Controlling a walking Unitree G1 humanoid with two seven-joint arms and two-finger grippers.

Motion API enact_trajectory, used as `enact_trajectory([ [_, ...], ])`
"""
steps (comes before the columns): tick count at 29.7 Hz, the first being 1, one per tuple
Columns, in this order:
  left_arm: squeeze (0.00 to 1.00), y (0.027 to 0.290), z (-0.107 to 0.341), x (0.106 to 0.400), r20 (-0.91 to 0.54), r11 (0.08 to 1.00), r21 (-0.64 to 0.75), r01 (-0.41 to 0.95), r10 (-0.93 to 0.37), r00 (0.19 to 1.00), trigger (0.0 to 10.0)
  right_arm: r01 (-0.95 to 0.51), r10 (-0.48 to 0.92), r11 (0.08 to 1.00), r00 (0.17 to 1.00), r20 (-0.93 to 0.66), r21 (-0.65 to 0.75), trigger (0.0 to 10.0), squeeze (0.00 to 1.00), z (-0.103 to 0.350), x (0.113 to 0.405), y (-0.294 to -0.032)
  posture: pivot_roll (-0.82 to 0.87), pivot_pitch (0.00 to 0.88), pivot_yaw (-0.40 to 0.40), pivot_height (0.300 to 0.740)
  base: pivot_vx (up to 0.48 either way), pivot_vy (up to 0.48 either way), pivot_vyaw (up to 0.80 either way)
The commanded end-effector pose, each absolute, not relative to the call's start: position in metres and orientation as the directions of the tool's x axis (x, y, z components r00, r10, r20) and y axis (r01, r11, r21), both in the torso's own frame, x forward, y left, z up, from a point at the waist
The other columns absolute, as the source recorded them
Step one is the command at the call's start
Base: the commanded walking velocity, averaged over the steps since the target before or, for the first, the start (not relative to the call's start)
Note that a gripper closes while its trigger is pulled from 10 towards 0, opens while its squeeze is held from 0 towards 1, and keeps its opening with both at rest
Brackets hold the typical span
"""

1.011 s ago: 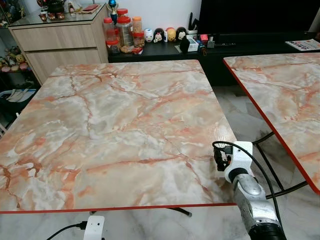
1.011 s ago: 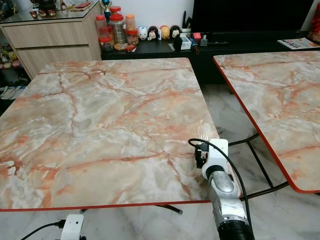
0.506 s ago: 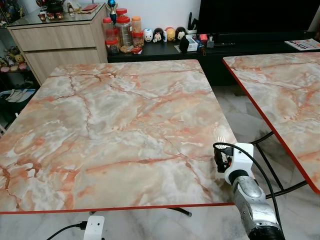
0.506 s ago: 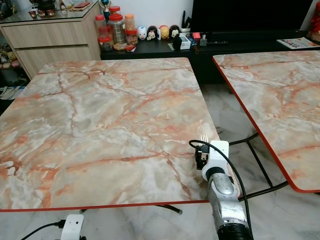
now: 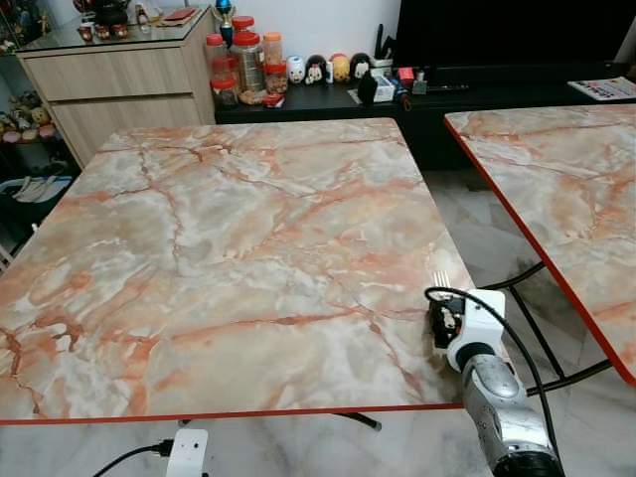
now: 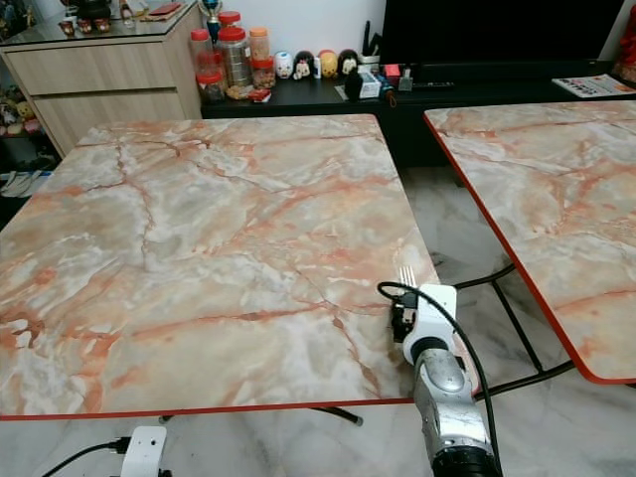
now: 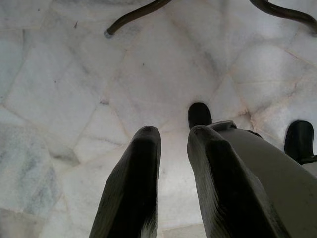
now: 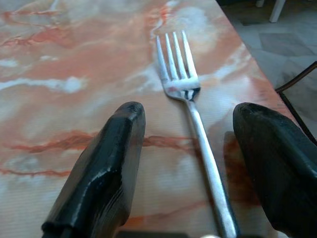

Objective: Setting the table

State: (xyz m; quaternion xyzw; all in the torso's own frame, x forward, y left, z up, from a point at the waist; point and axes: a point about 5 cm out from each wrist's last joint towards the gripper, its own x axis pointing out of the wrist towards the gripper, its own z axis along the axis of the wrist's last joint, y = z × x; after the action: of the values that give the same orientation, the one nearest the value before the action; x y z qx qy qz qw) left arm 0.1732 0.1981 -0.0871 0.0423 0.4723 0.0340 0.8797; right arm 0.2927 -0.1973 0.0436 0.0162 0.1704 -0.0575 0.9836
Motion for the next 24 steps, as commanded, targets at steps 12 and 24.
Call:
enact_trajectory([
  [12,0.0,0.2,-0.088,0.17,-0.84,0.995,0.097,-0.02,0.093,0.534,10.0,0.135,-0.116,0.991,0.911,-0.396,0.021,10.0,0.0,0.029,0.287,-0.195,-0.04,0.0,0.031,0.74,0.0,0.0,0.0],
  [24,0.0,0.198,-0.089,0.17,-0.845,0.996,0.089,-0.011,0.082,0.529,10.0,0.141,-0.12,0.99,0.91,-0.396,0.022,0.0,0.0,0.029,0.288,-0.195,-0.05,0.0,0.03,0.74,0.0,0.0,0.0],
])
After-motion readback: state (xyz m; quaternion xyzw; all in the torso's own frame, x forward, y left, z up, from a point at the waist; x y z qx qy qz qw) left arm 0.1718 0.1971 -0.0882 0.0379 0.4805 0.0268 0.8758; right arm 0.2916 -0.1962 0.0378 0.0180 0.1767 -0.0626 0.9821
